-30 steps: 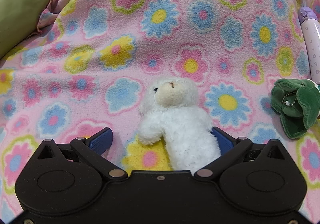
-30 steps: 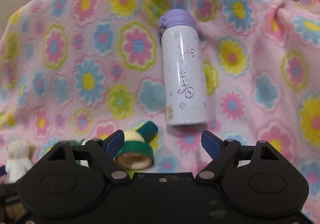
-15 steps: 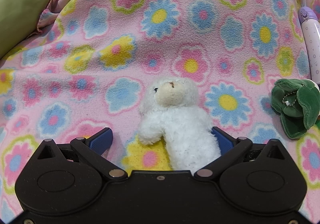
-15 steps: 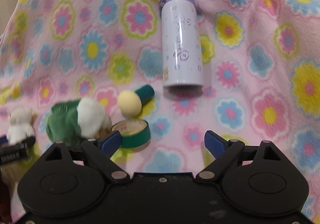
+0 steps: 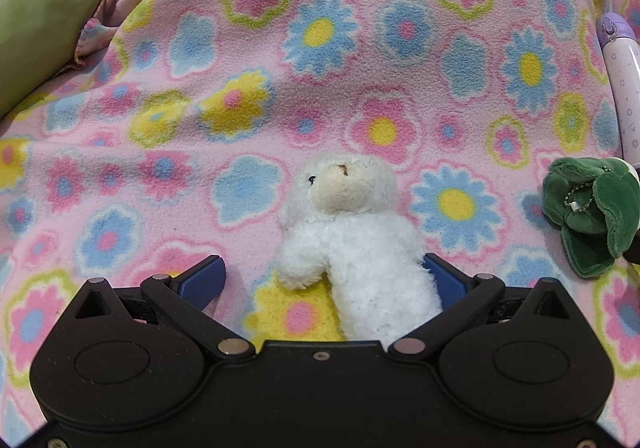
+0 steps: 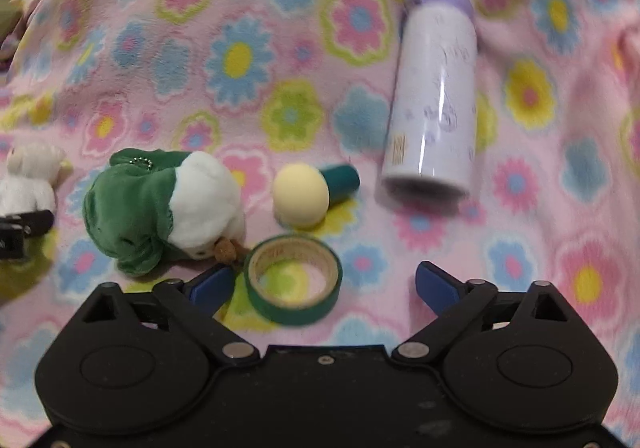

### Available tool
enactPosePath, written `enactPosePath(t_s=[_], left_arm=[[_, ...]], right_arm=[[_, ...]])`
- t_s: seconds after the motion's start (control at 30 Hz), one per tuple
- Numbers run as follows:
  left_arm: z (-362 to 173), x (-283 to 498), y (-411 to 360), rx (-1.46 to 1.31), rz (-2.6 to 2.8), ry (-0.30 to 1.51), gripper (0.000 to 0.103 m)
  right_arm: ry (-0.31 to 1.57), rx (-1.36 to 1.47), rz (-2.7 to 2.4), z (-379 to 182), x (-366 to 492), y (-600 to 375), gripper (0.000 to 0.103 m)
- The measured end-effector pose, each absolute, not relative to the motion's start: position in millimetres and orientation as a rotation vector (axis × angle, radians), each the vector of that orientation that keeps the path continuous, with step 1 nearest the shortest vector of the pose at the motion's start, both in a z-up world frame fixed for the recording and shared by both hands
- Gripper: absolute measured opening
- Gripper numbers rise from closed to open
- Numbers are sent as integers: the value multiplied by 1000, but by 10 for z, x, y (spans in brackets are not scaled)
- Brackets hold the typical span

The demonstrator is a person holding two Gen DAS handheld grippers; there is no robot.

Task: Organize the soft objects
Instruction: 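Grasp the white plush lamb with left tool while right tool grasps the green tape roll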

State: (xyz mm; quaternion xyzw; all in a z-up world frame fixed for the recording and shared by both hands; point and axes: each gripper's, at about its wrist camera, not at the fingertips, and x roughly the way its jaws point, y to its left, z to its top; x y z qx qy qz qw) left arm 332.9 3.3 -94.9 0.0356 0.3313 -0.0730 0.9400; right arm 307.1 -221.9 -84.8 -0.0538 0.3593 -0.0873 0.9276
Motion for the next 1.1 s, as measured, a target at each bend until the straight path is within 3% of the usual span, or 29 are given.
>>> enactPosePath(t_s=[0.57, 0.7, 0.9, 1.0, 1.07, 1.1], left_arm=[[-957, 3361, 52, 53, -161, 697, 101], [-952, 3365, 47, 54, -162, 699, 101], [-920, 3335, 23, 66, -169, 683, 98], [-900, 3336, -7, 64, -184, 683, 89], [-887, 3347, -37, 64, -193, 690, 76], [-880, 3350, -58, 67, -191, 692, 74]], right_arm=[[743, -22, -94, -905, 3109, -2331, 99], [727, -13, -93, -888, 3056, -2349, 90], [692, 17, -92, -858, 2978, -2383, 67], [682, 33, -84, -850, 2959, -2401, 62], [680, 38, -82, -849, 2957, -2408, 61], [679, 39, -81, -847, 2961, -2407, 61]])
